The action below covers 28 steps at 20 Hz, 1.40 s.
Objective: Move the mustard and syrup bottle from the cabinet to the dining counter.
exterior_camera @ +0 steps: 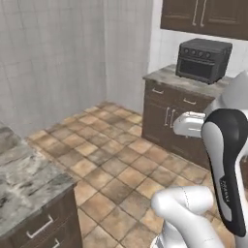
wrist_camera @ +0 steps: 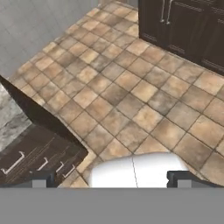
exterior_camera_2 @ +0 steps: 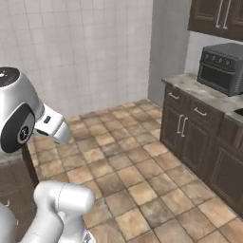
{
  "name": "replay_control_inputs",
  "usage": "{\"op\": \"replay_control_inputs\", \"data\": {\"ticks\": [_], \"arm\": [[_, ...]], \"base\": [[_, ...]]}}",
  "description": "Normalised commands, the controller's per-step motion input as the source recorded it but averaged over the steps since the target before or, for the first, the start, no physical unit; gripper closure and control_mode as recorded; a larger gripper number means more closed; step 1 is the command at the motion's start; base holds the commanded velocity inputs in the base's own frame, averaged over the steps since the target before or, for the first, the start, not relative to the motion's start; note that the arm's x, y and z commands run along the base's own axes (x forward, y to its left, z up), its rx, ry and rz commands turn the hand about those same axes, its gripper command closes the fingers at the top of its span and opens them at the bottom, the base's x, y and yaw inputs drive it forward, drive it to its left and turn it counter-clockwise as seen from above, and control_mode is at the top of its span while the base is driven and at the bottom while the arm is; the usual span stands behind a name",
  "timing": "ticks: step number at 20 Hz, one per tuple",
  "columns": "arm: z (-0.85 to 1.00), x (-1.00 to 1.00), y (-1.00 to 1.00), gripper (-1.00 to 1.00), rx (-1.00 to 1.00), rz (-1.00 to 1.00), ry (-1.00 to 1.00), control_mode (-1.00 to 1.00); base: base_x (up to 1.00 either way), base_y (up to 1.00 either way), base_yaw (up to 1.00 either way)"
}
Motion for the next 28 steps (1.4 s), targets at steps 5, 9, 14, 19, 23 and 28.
{"op": "replay_control_inputs", "data": {"ticks": [5,9,14,19,23,28], "arm": [[0.00,0.00,0.00,-1.00,0.00,0.00,0.00,1.00],[0.00,0.00,0.00,-1.00,0.00,0.00,0.00,1.00],[0.00,0.00,0.00,-1.00,0.00,0.00,0.00,1.00],[0.00,0.00,0.00,-1.00,0.00,0.00,0.00,1.00],[0.00,0.00,0.00,-1.00,0.00,0.00,0.00,1.00],[0.00,0.00,0.00,-1.00,0.00,0.00,0.00,1.00]], "base": [[0.02,-0.29,-0.96],[0.17,-0.70,-0.84],[0.45,-0.91,-0.56],[0.68,-1.00,-0.05],[0.90,-1.00,0.00],[0.84,-1.00,0.00]]}}
